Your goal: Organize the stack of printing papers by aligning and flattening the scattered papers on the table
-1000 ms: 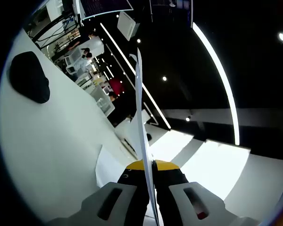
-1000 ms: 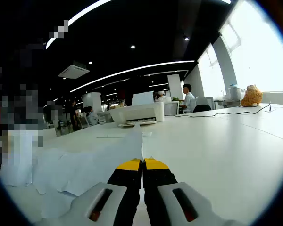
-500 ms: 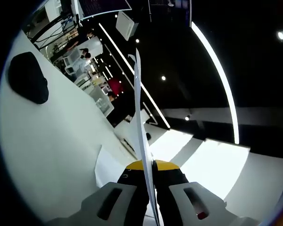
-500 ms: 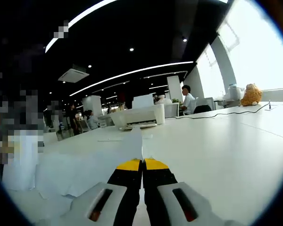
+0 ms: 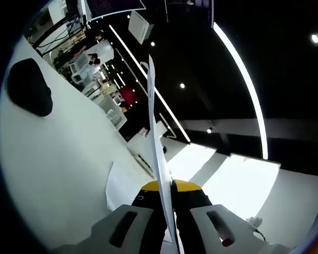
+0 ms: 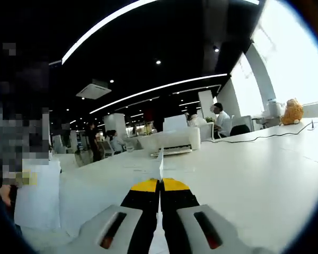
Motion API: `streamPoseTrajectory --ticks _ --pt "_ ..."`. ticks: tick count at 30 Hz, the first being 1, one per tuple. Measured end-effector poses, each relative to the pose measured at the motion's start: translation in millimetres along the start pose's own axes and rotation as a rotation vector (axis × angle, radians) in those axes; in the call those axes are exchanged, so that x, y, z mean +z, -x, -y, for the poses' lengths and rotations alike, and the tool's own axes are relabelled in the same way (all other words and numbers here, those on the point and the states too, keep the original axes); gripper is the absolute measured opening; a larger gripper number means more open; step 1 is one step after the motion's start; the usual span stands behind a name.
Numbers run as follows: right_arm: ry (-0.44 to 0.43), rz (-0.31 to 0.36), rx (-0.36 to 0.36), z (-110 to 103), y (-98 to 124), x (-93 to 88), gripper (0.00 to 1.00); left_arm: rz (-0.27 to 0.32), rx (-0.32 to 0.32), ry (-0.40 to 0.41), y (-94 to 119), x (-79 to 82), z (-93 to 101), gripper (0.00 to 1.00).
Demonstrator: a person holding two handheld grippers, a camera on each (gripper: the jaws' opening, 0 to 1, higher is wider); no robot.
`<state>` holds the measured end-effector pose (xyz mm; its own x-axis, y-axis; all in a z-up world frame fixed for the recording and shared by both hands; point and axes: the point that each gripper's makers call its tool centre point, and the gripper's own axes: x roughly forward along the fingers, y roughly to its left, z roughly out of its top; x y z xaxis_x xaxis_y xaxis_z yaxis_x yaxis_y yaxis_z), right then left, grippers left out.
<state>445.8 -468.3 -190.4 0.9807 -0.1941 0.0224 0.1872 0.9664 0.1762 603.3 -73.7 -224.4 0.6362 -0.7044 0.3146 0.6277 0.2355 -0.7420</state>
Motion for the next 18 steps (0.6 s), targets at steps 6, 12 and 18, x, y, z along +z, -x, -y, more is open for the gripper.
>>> streamPoseTrajectory --ticks 6,12,18 --pt "0.015 0.036 0.095 -38 -4 29.5 0.0 0.014 0.006 0.005 1 1.9 -0.9 0.06" --pt "0.026 0.075 0.181 -78 -2 59.5 0.0 0.027 0.013 0.009 1 4.1 -3.4 0.06" --pt "-0.014 0.125 0.275 -111 3 88.2 0.0 0.032 0.014 0.031 1 5.5 -6.2 0.06"
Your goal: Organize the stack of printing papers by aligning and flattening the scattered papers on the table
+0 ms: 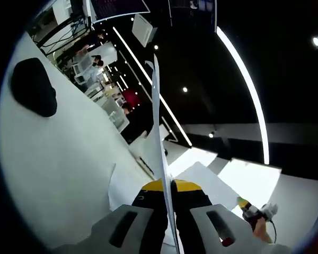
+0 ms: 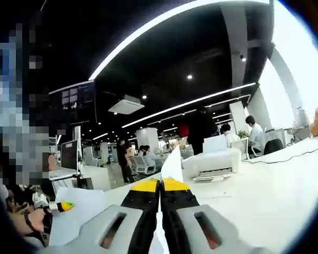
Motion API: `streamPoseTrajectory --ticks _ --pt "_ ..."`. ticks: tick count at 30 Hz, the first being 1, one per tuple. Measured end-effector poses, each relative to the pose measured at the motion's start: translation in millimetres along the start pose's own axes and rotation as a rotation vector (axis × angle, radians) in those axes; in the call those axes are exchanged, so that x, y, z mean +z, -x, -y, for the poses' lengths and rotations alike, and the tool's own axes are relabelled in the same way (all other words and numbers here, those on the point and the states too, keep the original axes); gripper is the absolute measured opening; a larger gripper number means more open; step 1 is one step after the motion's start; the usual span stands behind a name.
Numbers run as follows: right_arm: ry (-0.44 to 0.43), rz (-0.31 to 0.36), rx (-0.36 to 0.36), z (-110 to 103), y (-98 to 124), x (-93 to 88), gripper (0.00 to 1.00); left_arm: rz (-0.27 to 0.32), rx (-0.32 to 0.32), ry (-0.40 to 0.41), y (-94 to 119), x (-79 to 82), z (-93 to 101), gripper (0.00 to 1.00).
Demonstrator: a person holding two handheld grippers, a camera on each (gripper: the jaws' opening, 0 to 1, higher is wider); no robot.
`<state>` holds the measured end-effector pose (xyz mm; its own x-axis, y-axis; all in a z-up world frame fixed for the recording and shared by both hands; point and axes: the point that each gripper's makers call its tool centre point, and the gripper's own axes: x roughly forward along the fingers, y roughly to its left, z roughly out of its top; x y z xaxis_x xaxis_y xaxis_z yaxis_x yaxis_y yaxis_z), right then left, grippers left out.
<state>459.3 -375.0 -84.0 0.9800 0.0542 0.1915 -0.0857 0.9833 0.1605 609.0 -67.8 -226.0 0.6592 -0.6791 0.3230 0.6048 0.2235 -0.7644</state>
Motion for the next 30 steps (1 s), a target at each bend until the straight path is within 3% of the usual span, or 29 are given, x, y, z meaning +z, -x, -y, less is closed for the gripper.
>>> streamPoseTrajectory --ticks 12,17,22,27,30 --pt "-0.035 0.017 0.111 -40 -11 15.4 0.0 0.001 -0.01 0.004 0 -1.0 3.0 0.06" --pt "-0.115 0.029 0.247 -69 -15 21.5 0.0 -0.004 -0.015 0.003 1 -2.2 4.7 0.06" --pt "-0.159 0.03 0.336 -92 -24 28.9 0.0 -0.004 -0.013 0.003 1 -2.1 4.3 0.06" --pt "-0.184 0.011 0.448 -126 -37 32.3 0.0 0.0 -0.01 0.005 1 -1.0 3.4 0.06" --pt "-0.193 0.021 0.544 -160 -42 45.3 0.0 -0.002 -0.008 0.003 1 -1.0 2.8 0.06"
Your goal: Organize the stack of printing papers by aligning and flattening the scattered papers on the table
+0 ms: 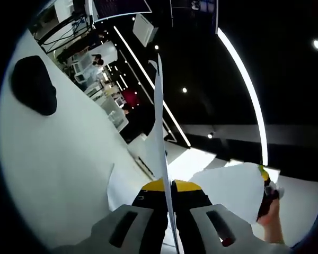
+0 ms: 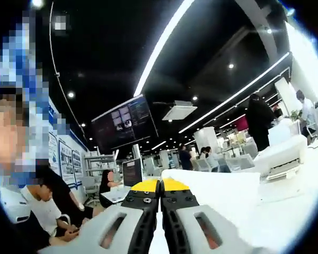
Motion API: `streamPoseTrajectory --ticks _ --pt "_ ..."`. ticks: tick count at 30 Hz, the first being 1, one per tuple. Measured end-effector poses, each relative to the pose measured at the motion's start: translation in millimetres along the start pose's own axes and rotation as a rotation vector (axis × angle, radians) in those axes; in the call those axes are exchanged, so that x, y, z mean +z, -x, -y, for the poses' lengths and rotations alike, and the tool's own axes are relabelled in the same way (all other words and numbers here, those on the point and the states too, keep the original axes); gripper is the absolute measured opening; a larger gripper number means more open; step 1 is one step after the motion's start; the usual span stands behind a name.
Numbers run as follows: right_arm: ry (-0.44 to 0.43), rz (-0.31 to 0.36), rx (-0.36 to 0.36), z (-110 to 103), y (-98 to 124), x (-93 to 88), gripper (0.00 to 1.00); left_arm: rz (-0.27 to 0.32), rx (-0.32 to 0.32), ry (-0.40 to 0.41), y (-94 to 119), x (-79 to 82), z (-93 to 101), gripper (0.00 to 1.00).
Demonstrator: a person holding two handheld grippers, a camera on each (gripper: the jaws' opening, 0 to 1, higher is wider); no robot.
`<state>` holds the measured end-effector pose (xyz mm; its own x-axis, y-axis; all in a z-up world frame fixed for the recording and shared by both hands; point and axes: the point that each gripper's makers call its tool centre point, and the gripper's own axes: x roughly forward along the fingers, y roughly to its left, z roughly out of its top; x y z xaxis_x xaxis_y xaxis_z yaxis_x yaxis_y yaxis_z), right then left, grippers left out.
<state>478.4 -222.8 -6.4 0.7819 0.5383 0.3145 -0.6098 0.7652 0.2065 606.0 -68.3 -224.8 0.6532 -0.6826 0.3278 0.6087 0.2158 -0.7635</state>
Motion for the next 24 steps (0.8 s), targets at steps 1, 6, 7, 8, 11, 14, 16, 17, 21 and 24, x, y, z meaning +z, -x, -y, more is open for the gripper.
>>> streamPoseTrajectory --ticks 1,6,7,8,11,14,16,17,21,24 --pt "-0.007 0.008 0.024 -7 -3 3.1 0.0 -0.001 0.0 0.0 0 -0.1 0.0 0.06" --pt "-0.035 0.069 0.216 -64 -16 31.8 0.0 -0.001 -0.002 0.001 0 0.3 0.1 0.06" --pt "-0.029 0.082 0.239 -71 -15 37.1 0.0 0.0 -0.003 0.0 0 0.4 0.2 0.06" --pt "-0.024 0.093 0.257 -77 -13 41.5 0.0 0.001 -0.005 0.001 0 0.5 0.8 0.06" --pt "-0.025 0.105 0.268 -81 -6 45.5 0.0 0.002 -0.009 0.0 1 0.7 1.6 0.06" --pt "-0.056 0.094 0.173 -48 2 32.2 0.0 0.002 -0.013 0.003 1 0.8 1.9 0.06" --pt "-0.108 0.092 0.119 -24 9 19.8 0.0 0.001 -0.013 0.006 1 0.4 2.2 0.06" --pt "-0.131 0.096 0.088 -11 13 13.4 0.0 0.001 -0.013 0.006 1 0.4 2.4 0.06" --pt "-0.185 0.081 -0.013 27 27 -17.3 0.0 0.003 -0.014 0.006 1 0.9 2.1 0.06" --pt "-0.196 0.021 -0.073 44 39 -55.1 0.0 0.005 -0.012 0.007 1 1.0 1.6 0.06"
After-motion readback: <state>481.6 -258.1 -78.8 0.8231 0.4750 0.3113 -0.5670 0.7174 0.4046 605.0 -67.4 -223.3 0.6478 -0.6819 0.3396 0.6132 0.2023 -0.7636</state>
